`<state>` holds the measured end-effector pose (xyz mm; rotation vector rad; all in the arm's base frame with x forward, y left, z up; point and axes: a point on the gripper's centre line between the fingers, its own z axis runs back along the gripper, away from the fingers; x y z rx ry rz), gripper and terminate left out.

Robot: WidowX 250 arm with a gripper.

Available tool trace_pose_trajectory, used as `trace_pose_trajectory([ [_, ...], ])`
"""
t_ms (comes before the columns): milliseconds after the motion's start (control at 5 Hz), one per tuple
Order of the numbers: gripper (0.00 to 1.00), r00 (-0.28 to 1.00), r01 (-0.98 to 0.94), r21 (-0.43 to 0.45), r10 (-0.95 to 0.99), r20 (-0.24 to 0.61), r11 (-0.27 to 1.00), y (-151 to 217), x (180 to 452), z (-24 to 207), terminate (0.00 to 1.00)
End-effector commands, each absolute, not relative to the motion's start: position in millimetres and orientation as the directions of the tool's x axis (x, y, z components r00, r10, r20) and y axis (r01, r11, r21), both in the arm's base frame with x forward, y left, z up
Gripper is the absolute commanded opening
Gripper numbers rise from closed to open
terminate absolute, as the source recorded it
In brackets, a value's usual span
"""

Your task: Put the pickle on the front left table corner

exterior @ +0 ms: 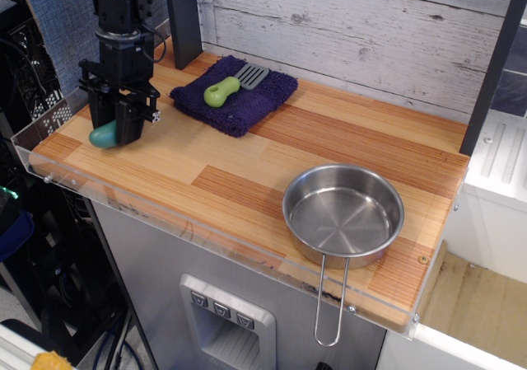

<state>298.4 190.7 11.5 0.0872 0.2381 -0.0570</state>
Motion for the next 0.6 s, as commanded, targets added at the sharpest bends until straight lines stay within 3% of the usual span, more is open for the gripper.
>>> trace_pose_trajectory([
  [0, 1.00, 0.980, 0.052, 0.131, -0.025, -0.198, 0.990, 199, 297, 44, 0.00],
  [200, 1.00, 0.991, 0.063, 0.170, -0.041, -0.130, 0.983, 193, 296, 72, 0.00],
  [400, 1.00, 0.998, 0.054, 0.196, -0.050, -0.022, 0.979, 182, 291, 116, 0.00],
])
